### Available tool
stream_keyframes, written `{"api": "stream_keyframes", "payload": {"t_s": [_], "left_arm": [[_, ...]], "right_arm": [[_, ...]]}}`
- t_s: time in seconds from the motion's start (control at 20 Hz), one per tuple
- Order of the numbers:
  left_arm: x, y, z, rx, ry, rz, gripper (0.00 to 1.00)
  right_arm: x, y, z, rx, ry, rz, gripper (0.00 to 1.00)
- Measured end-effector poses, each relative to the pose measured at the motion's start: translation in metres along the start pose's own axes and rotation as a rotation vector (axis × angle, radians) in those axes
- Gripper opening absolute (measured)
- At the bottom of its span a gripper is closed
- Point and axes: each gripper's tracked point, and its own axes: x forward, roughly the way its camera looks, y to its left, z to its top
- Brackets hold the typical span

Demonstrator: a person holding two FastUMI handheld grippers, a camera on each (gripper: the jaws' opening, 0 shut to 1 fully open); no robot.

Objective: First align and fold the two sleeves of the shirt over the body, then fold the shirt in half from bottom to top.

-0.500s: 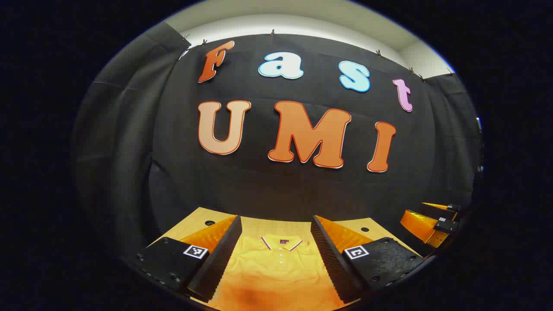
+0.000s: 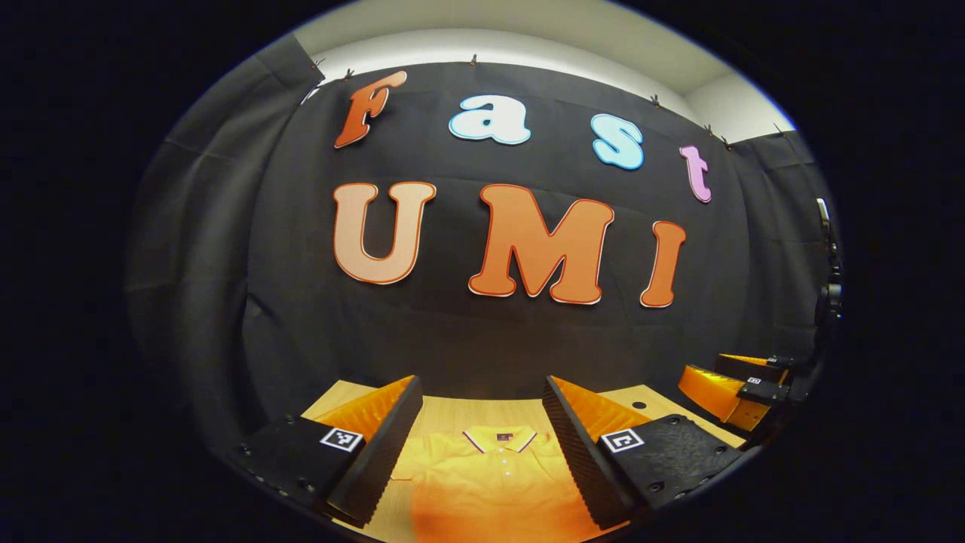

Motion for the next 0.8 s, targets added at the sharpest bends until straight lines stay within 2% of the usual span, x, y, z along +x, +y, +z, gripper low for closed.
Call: {"api": "stream_keyframes", "payload": {"t_s": [0.15, 0.35, 0.5, 0.6, 0.7, 0.8], "left_arm": [[0.002, 0.021, 0.006, 0.035, -0.019, -0.034, 0.98], [-0.001, 0.040, 0.019, 0.142, -0.067, -0.065, 0.99], [-0.004, 0.035, 0.020, 0.172, -0.087, -0.117, 0.98], [-0.003, 0.029, 0.011, 0.153, -0.054, -0.151, 0.98], [0.005, 0.029, -0.008, 0.129, 0.003, -0.131, 0.98], [0.012, 0.035, -0.017, 0.125, 0.049, -0.078, 0.98]], "right_arm": [[0.000, 0.015, -0.004, -0.015, 0.010, -0.053, 0.98], [0.000, 0.019, -0.018, -0.001, 0.046, -0.138, 0.98], [0.001, 0.007, -0.044, 0.015, 0.138, -0.191, 0.98], [0.006, -0.001, -0.059, 0.023, 0.192, -0.204, 0.98], [0.016, -0.013, -0.073, 0.017, 0.230, -0.196, 0.98], [0.029, -0.030, -0.089, 0.016, 0.289, -0.196, 0.98]]}}
